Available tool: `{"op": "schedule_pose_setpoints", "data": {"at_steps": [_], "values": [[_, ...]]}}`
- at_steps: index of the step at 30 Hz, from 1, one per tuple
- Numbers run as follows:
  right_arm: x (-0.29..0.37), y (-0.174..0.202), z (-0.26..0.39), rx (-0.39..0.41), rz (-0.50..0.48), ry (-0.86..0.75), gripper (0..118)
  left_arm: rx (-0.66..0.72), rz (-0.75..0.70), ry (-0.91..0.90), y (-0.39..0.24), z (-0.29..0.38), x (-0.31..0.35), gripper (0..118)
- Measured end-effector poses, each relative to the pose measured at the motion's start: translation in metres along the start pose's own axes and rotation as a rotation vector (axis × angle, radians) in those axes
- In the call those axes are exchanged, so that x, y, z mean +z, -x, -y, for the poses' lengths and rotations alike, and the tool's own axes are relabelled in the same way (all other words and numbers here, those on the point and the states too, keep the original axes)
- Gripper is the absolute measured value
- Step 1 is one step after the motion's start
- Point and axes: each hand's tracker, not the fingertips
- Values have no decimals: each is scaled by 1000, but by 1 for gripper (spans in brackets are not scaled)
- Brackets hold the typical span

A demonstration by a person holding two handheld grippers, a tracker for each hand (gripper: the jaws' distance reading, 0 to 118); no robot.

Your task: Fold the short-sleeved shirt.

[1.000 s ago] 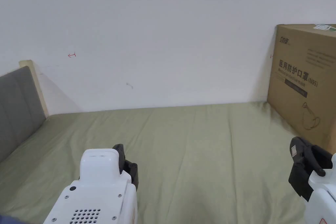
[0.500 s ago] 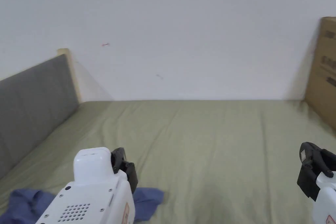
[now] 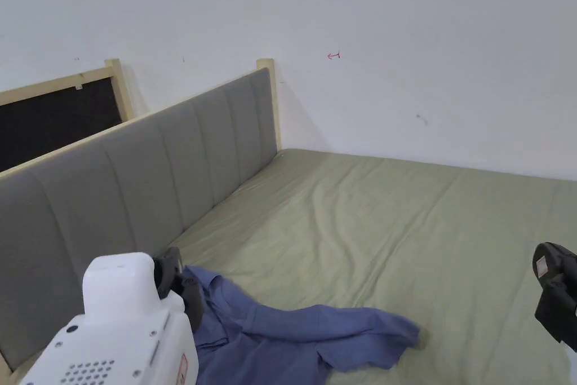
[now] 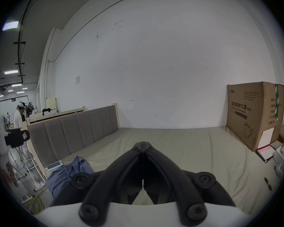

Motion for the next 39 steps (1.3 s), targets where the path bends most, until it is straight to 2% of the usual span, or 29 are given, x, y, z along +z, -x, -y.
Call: {"op": "schedule_pose_setpoints", "data": {"at_steps": [1, 2, 3, 4, 5, 6, 7, 8, 9, 11, 12, 13, 14, 15, 17, 19, 22, 23, 24, 26, 29, 30, 31, 32, 33, 34, 36, 38, 39], "values": [[1, -2, 1, 12, 4, 9, 0, 13, 33, 37, 3, -5, -11, 0], [3, -5, 3, 21, 6, 21, 0, 23, 82, 173, 8, -12, -35, 0], [4, -8, 4, 27, 5, 34, 0, 33, 120, 318, 11, -17, -59, 0], [5, -11, 5, 36, 6, 49, 0, 25, 131, 573, 14, -14, -95, 0], [6, -15, 7, 46, 11, 62, 0, 84, 192, 785, 22, 0, -128, 0], [7, -18, 9, 57, 21, 72, 0, 206, 301, 887, 35, 20, -151, 0], [7, -21, 12, 68, 34, 83, 0, 302, 349, 935, 44, 42, -169, 0], [8, -25, 14, 74, 47, 95, 0, 308, 283, 1007, 43, 60, -185, 0], [8, -29, 17, 76, 56, 106, 0, 237, 178, 1050, 43, 74, -196, 0], [7, -37, 22, 73, 70, 140, 0, 170, 95, 1090, 47, 100, -220, 1], [6, -41, 25, 70, 78, 155, 0, 164, 95, 1093, 51, 111, -230, 19], [4, -44, 27, 64, 91, 175, 0, 139, 75, 1110, 53, 122, -241, 46], [3, -48, 29, 56, 101, 191, 0, 117, 46, 1129, 52, 131, -251, 83], [1, -51, 31, 45, 107, 204, 0, 113, 48, 1152, 51, 139, -257, 113], [-2, -57, 35, 24, 113, 233, 0, 82, 99, 1128, 43, 148, -265, 112], [-5, -59, 39, 14, 117, 256, 0, -16, 133, 1120, 32, 165, -277, 112], [-10, -58, 45, 20, 110, 292, 0, -160, 92, 1187, 17, 206, -288, 112], [-11, -57, 47, 25, 104, 302, 0, -215, 75, 1241, 15, 229, -292, 118], [-12, -56, 48, 30, 99, 309, 0, -180, 107, 1210, 21, 245, -293, 118], [-14, -54, 50, 41, 83, 324, 0, -90, 97, 1066, 27, 217, -282, 118], [-15, -52, 50, 39, 62, 328, 0, -131, 77, 1036, 26, 231, -270, 118], [-15, -51, 50, 36, 56, 329, 0, -135, 78, 1027, 27, 227, -266, 109], [-16, -51, 50, 34, 49, 331, 0, -126, 113, 988, 33, 221, -260, 96], [-17, -51, 50, 34, 45, 332, 0, -110, 140, 959, 32, 218, -249, 72], [-17, -51, 49, 35, 43, 333, 0, -105, 165, 918, 35, 210, -242, 17], [-16, -52, 48, 33, 40, 331, 0, -116, 161, 886, 38, 199, -235, 0], [-13, -53, 46, 23, 36, 321, 0, -125, 151, 864, 43, 184, -227, 0], [-8, -55, 42, 11, 35, 311, 0, -67, 199, 774, 54, 154, -215, 0], [-5, -57, 41, 6, 34, 306, 0, -81, 185, 720, 56, 136, -209, 0]]}}
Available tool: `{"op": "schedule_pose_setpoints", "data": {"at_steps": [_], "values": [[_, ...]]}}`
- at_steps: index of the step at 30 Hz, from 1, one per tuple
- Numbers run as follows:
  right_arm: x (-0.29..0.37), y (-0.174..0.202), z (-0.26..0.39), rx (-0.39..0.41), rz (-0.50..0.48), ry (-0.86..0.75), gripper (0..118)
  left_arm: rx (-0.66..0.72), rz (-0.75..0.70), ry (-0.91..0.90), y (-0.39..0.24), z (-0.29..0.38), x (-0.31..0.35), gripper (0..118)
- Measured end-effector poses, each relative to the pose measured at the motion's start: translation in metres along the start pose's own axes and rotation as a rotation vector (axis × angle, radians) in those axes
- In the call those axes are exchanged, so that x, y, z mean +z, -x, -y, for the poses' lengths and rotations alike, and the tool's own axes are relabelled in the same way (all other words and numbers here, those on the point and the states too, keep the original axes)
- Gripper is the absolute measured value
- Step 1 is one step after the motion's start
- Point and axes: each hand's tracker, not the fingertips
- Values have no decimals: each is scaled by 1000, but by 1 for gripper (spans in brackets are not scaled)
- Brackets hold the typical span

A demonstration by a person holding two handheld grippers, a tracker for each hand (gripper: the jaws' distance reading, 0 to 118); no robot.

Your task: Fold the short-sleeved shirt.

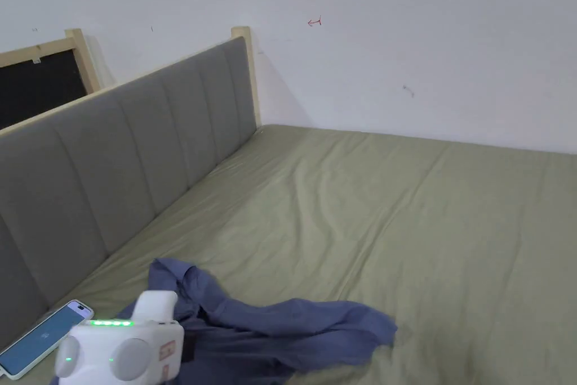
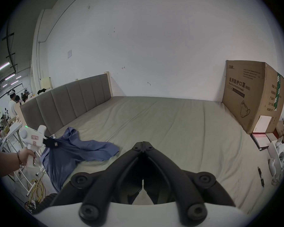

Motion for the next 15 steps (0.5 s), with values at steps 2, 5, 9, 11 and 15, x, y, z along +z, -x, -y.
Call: {"op": "schedule_pose_setpoints", "data": {"at_steps": [2, 5, 9, 11, 15], "values": [[8, -4, -2, -9, 3, -16, 0, -9, -14, -150, -3, -19, 41, 0], [23, -13, -5, -27, 15, -49, 0, 44, 111, -433, -21, -50, 121, 0], [48, -29, -9, -72, 49, -111, 0, -51, 281, -542, -89, -98, 199, 0], [63, -39, -12, -96, 73, -148, 0, -131, 377, -571, -142, -113, 231, 0], [94, -61, -16, -134, 134, -204, 0, -245, 583, -587, -227, -119, 262, 0]]}}
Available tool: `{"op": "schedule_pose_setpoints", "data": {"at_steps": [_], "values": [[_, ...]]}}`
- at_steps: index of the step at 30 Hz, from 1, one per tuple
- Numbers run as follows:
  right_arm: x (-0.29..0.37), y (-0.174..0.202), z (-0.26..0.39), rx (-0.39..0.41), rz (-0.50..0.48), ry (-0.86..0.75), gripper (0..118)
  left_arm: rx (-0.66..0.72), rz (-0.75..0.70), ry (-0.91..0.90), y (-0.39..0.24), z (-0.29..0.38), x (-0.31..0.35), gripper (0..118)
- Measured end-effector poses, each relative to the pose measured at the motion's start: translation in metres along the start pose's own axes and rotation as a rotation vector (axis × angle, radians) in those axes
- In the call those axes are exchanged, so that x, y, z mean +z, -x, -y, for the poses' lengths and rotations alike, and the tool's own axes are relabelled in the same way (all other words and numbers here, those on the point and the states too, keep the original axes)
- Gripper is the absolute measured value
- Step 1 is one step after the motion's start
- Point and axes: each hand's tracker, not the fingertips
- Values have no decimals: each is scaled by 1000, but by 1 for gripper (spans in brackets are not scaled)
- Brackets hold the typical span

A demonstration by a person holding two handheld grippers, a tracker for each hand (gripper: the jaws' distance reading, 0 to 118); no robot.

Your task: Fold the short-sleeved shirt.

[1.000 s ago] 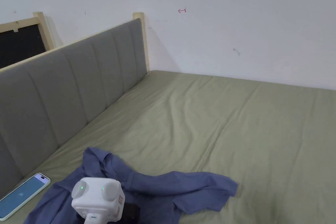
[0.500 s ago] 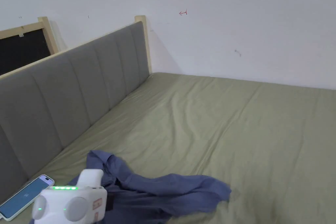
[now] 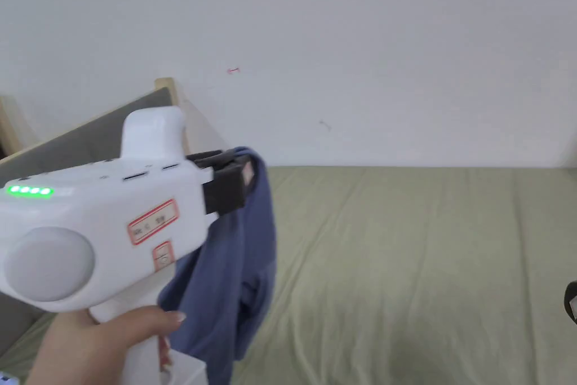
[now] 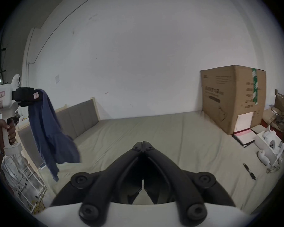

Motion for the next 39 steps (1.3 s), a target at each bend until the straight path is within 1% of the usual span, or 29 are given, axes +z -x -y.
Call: {"op": "schedule_pose_setpoints", "data": {"at_steps": [2, 5, 6, 8, 11, 13, 14, 16, 17, 19, 20, 21, 22, 23, 25, 26, 28, 31, 34, 36, 37, 38, 39], "values": [[14, -14, -5, -16, 32, -22, 0, -34, 102, -1, -36, -5, -18, 0], [34, -35, -10, -18, 88, -47, 0, -106, 150, 62, -78, -3, -56, 0], [39, -42, -10, -16, 106, -53, 0, -115, 176, 105, -90, 0, -70, 0], [50, -56, -10, -11, 145, -56, 0, -91, 198, 290, -115, 20, -115, 0], [59, -77, -3, -13, 194, -42, 0, -57, 246, 611, -146, 91, -190, 0], [61, -90, 6, -35, 221, -13, 0, -22, 299, 815, -165, 151, -229, 0], [61, -97, 11, -58, 238, 10, 0, 29, 318, 922, -171, 183, -246, 0], [58, -107, 23, -92, 252, 49, 0, 148, 353, 1043, -179, 237, -266, 0], [57, -112, 29, -107, 257, 71, 0, 185, 340, 1081, -183, 255, -272, 0], [55, -116, 39, -115, 263, 102, 0, 209, 319, 1112, -189, 282, -280, 2], [54, -117, 43, -116, 267, 110, 0, 240, 304, 1128, -184, 280, -278, 15], [54, -118, 46, -119, 267, 117, 0, 271, 286, 1126, -181, 282, -278, 62], [53, -118, 48, -123, 266, 124, 0, 333, 313, 1118, -178, 281, -276, 96], [52, -118, 49, -124, 264, 128, 0, 388, 358, 1100, -171, 276, -274, 110], [50, -116, 49, -121, 259, 132, 0, 435, 387, 1080, -159, 256, -273, 107], [49, -114, 47, -117, 255, 131, 0, 413, 363, 1057, -154, 242, -268, 107], [46, -110, 42, -109, 245, 125, 0, 347, 324, 928, -142, 207, -254, 107], [46, -102, 30, -93, 221, 94, 0, 317, 294, 666, -117, 153, -206, 107], [49, -93, 17, -57, 200, 25, 0, 255, 222, 276, -96, 121, -133, 107], [50, -86, 12, -28, 191, -29, 0, 167, 122, 96, -89, 120, -93, 107], [50, -82, 11, -11, 191, -60, 0, 121, 39, 8, -88, 122, -73, 105], [51, -78, 10, 2, 192, -96, 0, 94, -33, -55, -88, 126, -57, 99], [52, -74, 10, 12, 201, -135, 0, 83, -93, -100, -88, 133, -49, 76]]}}
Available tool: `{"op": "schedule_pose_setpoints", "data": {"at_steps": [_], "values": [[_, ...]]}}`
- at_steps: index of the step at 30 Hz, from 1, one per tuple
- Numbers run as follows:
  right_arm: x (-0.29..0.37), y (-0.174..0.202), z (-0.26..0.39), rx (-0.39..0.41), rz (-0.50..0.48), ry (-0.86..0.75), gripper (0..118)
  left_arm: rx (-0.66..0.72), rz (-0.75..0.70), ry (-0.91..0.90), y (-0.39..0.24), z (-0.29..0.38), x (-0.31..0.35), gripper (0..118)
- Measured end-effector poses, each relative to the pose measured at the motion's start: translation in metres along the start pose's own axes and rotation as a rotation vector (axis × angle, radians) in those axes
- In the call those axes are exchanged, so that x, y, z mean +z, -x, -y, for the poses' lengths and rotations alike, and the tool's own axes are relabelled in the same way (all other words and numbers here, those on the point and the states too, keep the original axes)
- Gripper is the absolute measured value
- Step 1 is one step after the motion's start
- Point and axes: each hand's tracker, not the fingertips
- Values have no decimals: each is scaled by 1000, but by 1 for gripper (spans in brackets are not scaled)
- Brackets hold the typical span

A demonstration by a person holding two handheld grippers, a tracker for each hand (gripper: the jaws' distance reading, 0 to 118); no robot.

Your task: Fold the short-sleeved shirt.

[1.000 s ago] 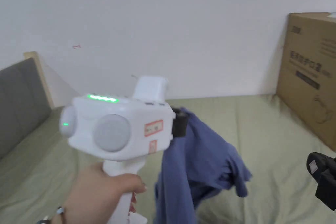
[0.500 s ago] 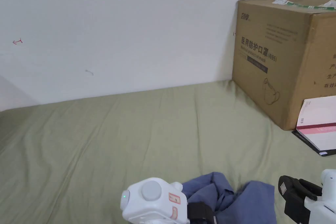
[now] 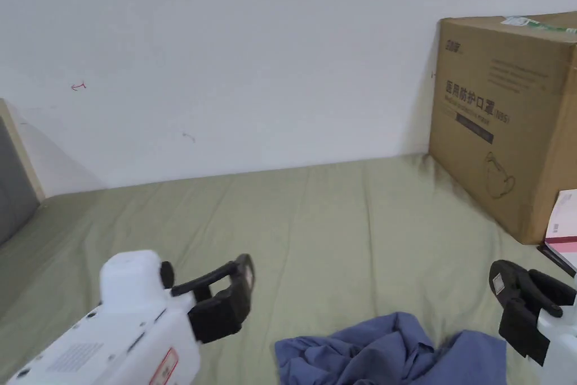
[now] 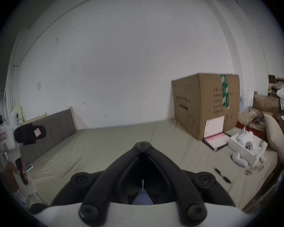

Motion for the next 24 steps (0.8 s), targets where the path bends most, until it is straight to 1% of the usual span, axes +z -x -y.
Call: {"op": "schedule_pose_setpoints", "data": {"at_steps": [1, 2, 3, 4, 6, 11, 14, 16, 18, 19, 21, 22, 24], "values": [[2, 3, 1, 5, 2, -42, 0, -5, -37, -42, 3, 3, 11, 43], [3, 6, 2, 10, 9, -83, 0, 3, -51, -40, 6, 8, 18, 7], [5, 9, 3, 16, 20, -111, 0, -9, -95, -37, 6, 12, 22, 0], [7, 12, 5, 22, 37, -141, 0, -19, -158, -39, 6, 19, 22, 0], [9, 17, 7, 33, 78, -163, 0, -31, -199, -20, 8, 34, 30, 0], [11, 19, 12, 37, 71, -134, 0, -8, -234, -52, 7, 51, 51, 0], [10, 17, 12, 39, 71, -114, 0, -7, -216, -60, 12, 47, 54, 0], [8, 15, 9, 34, 68, -100, 0, -15, -241, -59, 11, 41, 53, 0], [8, 13, 7, 20, 66, -94, 0, 4, -240, -70, 14, 32, 50, 0], [8, 12, 6, 13, 64, -95, 0, 39, -213, -48, 16, 26, 41, 0], [6, 12, 3, -1, 52, -87, 0, 101, -93, 94, 24, 10, 13, 0], [5, 12, 3, -4, 45, -77, 0, 128, -49, 215, 29, 7, -9, 0], [0, 12, 2, -10, 13, -29, 0, 192, 33, 542, 42, 12, -65, 0]]}}
